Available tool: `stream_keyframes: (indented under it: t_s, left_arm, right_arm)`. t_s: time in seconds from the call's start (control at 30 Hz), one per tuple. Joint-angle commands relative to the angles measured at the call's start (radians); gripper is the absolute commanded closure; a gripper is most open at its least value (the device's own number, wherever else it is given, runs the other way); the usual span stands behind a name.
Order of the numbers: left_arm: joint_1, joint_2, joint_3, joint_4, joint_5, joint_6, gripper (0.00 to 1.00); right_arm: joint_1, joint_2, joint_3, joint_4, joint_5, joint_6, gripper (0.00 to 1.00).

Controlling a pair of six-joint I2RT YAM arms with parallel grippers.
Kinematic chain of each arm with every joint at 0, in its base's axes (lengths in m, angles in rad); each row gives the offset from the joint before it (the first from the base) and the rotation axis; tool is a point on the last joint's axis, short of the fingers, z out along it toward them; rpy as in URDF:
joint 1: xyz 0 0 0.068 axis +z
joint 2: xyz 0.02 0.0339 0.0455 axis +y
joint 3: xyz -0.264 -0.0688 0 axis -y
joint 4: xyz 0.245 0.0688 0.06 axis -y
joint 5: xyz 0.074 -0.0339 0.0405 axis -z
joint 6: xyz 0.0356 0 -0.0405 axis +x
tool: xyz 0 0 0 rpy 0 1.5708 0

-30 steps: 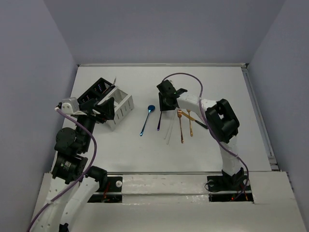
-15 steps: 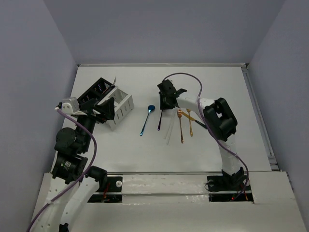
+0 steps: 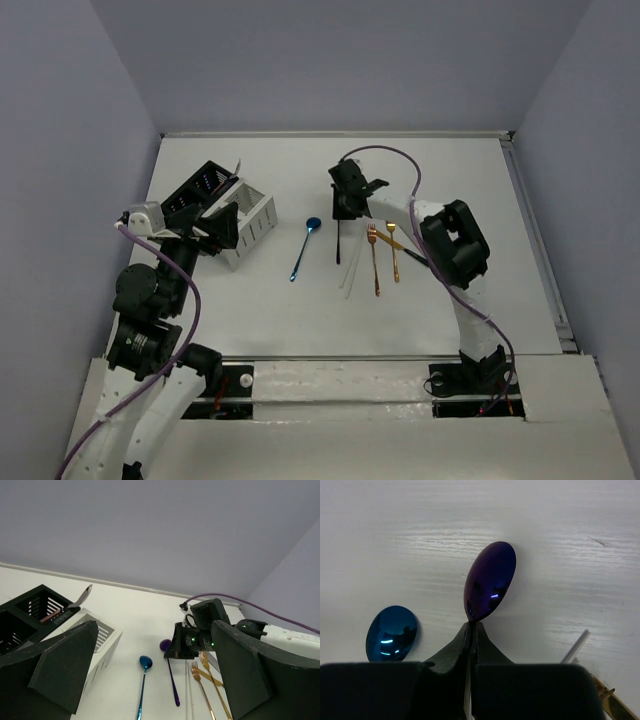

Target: Sort the eating utensils into containers

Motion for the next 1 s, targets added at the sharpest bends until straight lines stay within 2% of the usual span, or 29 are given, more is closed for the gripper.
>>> stream_keyframes:
  t_s: [0.0, 0.03, 0.13, 0.17, 0.2, 0.3, 0.4, 0.57, 0.83, 0.87, 0.97]
  left_arm:
    - [-0.003, 0.004, -0.009, 0.042, 0.013, 0.001, 0.01]
    - [-0.003, 0.004, -0.009, 0.043, 0.013, 0.001, 0.01]
    - [-0.003, 0.007, -0.007, 0.039, 0.005, 0.0, 0.01]
    - [-0.003, 0.009, -0.007, 0.039, 0.005, 0.0, 0.01]
    - [-0.003, 0.009, -0.007, 0.039, 0.005, -0.002, 0.01]
    - [-0.003, 0.015, -0.003, 0.042, 0.003, -0.003, 0.01]
    - [-0.003, 0.015, 0.003, 0.04, -0.004, -0.005, 0.01]
    - [0.007, 0.011, 0.007, 0.034, -0.026, -0.003, 0.01]
    - [0.017, 0.027, 0.026, 0.034, -0.058, -0.005, 0.01]
    - [0.017, 0.034, 0.03, 0.036, -0.058, -0.003, 0.01]
    - [0.017, 0.037, 0.028, 0.037, -0.059, 0.0, 0.01]
  right_arm:
    - [-0.009, -0.078, 0.018, 0.117, -0.004, -0.001, 1.0]
    - [-0.009, -0.108, 0.004, 0.15, -0.007, 0.004, 1.0]
    - [-0.009, -0.285, -0.115, 0.369, -0.077, 0.013, 1.0]
    - [0.0, -0.316, -0.175, 0.496, -0.099, 0.014, 1.0]
    - [0.0, -0.339, -0.191, 0.54, -0.113, 0.011, 1.0]
    - [0.048, -0.381, -0.208, 0.703, -0.139, -0.003, 1.0]
    - [0.091, -0.347, -0.174, 0.842, -0.168, -0.024, 1.0]
    - [0.187, -0.22, 0.034, 1.011, -0.185, -0.119, 1.0]
    - [0.22, 0.088, 0.455, 1.097, -0.201, -0.111, 1.0]
    - [0.232, 0.164, 0.513, 1.088, -0.199, -0.131, 1.0]
    - [0.255, 0.329, 0.854, 1.004, -0.197, -0.196, 1.0]
